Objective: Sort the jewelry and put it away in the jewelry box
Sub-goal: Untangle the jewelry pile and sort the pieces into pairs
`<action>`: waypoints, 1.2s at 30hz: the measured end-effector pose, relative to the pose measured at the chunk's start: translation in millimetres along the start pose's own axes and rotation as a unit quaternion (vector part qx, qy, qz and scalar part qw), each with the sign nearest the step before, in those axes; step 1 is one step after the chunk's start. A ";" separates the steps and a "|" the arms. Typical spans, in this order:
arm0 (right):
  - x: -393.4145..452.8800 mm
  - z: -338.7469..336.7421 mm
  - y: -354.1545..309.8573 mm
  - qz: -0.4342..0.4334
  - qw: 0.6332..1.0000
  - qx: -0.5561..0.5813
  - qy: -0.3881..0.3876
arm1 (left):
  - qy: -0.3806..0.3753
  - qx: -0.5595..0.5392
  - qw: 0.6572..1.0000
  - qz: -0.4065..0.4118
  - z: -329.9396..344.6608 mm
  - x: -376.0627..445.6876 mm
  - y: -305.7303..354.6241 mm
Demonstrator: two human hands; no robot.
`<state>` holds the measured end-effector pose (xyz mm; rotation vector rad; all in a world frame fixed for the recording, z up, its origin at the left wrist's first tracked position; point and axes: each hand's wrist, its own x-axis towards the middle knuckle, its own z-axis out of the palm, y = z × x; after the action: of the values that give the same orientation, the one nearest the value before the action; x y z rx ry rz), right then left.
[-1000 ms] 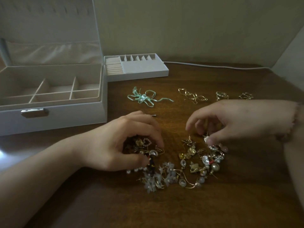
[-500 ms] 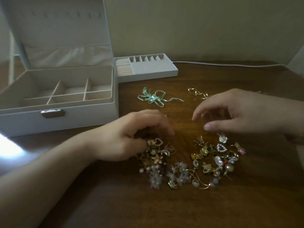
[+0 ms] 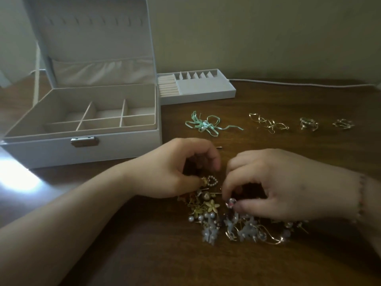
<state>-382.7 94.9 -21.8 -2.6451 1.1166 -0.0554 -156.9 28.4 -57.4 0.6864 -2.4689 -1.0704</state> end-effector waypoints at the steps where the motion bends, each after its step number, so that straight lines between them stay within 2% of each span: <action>1: -1.6 -2.5 0.7 0.000 1.000 -0.001 -0.013 | -0.007 0.003 1.000 0.000 -0.8 -0.1 1.3; 4: -3.3 -7.5 0.0 0.007 1.000 0.013 -0.013 | -0.024 0.018 1.000 0.006 -2.5 0.1 3.8; 8: 6.0 1.3 -7.0 0.042 0.996 0.002 0.077 | -0.020 0.014 1.000 0.007 -4.6 0.5 2.9; 10: 10.4 8.0 -10.2 0.056 0.994 -0.021 0.093 | -0.016 0.011 1.000 0.003 -4.6 0.8 1.8; 14: 14.6 9.5 -15.8 0.087 0.993 -0.027 0.078 | -0.004 0.005 1.000 -0.016 -0.6 2.4 0.0; 18: 17.0 10.1 -23.2 0.058 0.991 -0.106 0.065 | 0.023 -0.004 0.999 -0.026 1.0 3.8 1.0; 22: 18.5 11.2 -29.7 0.063 0.986 -0.149 0.043 | 0.070 -0.023 0.997 -0.030 1.1 4.2 0.2; 26: 14.6 2.2 -24.2 0.108 0.975 -0.185 0.062 | 0.070 -0.028 0.997 -0.034 2.1 3.2 0.9; 30: 13.8 -11.6 -4.9 0.160 0.966 -0.096 0.176 | 0.054 -0.012 0.998 -0.041 0.4 2.1 4.9; 33: 26.6 -11.3 22.9 0.241 0.956 -0.082 0.148 | 0.048 -0.016 0.998 -0.042 -1.3 0.6 7.9; 36: 47.8 -4.7 37.4 0.276 0.951 -0.082 0.111 | 0.070 -0.016 0.997 -0.035 -2.2 0.3 9.6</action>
<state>-376.0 35.0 -30.3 -2.3984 1.9736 -0.1579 -158.8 32.6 -48.7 0.8141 -2.3199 -1.0484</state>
